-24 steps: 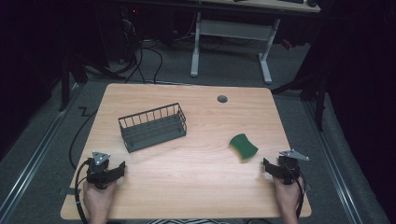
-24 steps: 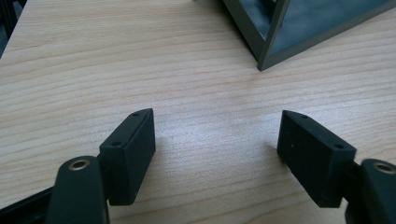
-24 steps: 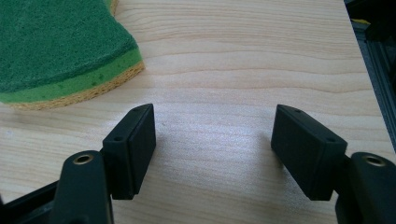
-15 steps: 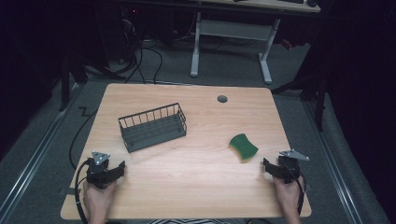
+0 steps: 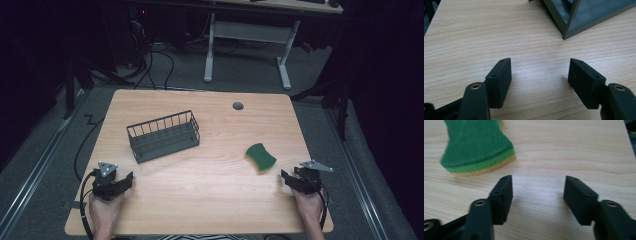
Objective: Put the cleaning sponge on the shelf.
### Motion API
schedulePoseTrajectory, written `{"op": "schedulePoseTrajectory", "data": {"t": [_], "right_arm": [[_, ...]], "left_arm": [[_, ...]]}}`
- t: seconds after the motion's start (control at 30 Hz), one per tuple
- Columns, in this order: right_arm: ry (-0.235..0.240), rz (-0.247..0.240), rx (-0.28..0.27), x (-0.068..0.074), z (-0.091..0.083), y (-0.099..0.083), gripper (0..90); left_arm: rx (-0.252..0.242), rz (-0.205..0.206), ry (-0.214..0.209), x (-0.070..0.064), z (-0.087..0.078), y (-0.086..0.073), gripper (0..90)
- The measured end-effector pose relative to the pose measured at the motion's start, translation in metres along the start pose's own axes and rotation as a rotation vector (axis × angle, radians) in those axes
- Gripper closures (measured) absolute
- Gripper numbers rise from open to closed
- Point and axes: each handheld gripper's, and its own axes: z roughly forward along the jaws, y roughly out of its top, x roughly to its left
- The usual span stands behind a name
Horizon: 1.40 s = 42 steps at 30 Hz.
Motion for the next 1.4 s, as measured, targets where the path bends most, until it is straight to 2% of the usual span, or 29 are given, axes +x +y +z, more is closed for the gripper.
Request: {"op": "schedulePoseTrajectory", "data": {"t": [0.1, 0.13, 0.2, 0.23, 0.27, 0.3, 0.33, 0.4, 0.5, 0.6, 0.7, 0.8, 0.83, 0.9, 0.93, 0.97, 1.07, 1.2, 1.4], "right_arm": [[0.046, -0.005, -0.041, 0.003, -0.005, 0.006, 51.6], [0.046, -0.005, -0.041, 0.003, -0.005, 0.006, 51.6], [0.083, -0.024, -0.064, 0.009, -0.008, 0.014, 55.1], [0.083, -0.024, -0.064, 0.009, -0.008, 0.014, 55.1], [0.113, -0.035, -0.071, 0.014, -0.010, 0.021, 56.6], [0.113, -0.035, -0.071, 0.014, -0.010, 0.021, 56.6], [0.141, -0.059, -0.084, 0.020, -0.011, 0.028, 58.0], [0.169, -0.076, -0.086, 0.026, -0.010, 0.036, 59.1], [0.193, -0.093, -0.088, 0.033, -0.009, 0.044, 60.3], [0.233, -0.128, -0.087, 0.048, -0.003, 0.059, 61.9], [0.251, -0.148, -0.084, 0.055, 0.000, 0.065, 62.3], [0.283, -0.174, -0.087, 0.068, 0.004, 0.076, 62.9], [0.303, -0.191, -0.086, 0.078, 0.008, 0.083, 63.2], [0.315, -0.200, -0.083, 0.083, 0.010, 0.087, 63.3], [0.335, -0.220, -0.073, 0.093, 0.015, 0.095, 63.3], [0.335, -0.220, -0.073, 0.093, 0.015, 0.095, 63.3], [0.366, -0.255, -0.061, 0.106, 0.023, 0.107, 63.5], [0.419, -0.264, -0.044, 0.120, 0.032, 0.123, 64.0], [0.438, -0.286, -0.038, 0.134, 0.037, 0.137, 63.9]], "left_arm": [[-0.003, 0.000, -0.012, 0.000, -0.003, 0.002, 37.1], [-0.009, 0.001, -0.015, -0.001, -0.004, 0.003, 37.1], [-0.014, 0.010, -0.021, -0.003, -0.007, 0.006, 38.9], [-0.017, 0.012, -0.024, -0.004, -0.008, 0.008, 38.9], [-0.019, 0.016, -0.027, -0.005, -0.009, 0.010, 41.0], [-0.017, 0.022, -0.033, -0.006, -0.010, 0.012, 41.0], [-0.014, 0.024, -0.034, -0.008, -0.010, 0.014, 43.8], [-0.009, 0.029, -0.042, -0.010, -0.010, 0.019, 44.7], [-0.016, 0.053, -0.041, -0.015, -0.011, 0.026, 47.3], [-0.025, 0.071, -0.034, -0.022, -0.012, 0.035, 47.9], [-0.015, 0.066, -0.033, -0.025, -0.011, 0.039, 48.1], [-0.007, 0.053, -0.033, -0.027, -0.008, 0.044, 48.5], [-0.001, 0.048, -0.029, -0.028, -0.007, 0.048, 48.7], [-0.004, 0.043, -0.024, -0.029, -0.006, 0.049, 48.6], [0.000, 0.037, -0.022, -0.029, -0.006, 0.050, 47.0], [0.001, 0.033, -0.018, -0.029, -0.006, 0.051, 47.0], [0.010, 0.024, -0.008, -0.029, -0.006, 0.054, 45.1], [0.006, 0.012, -0.007, -0.030, -0.005, 0.057, 44.3], [0.008, -0.002, -0.015, -0.030, -0.002, 0.058, 44.6]]}}
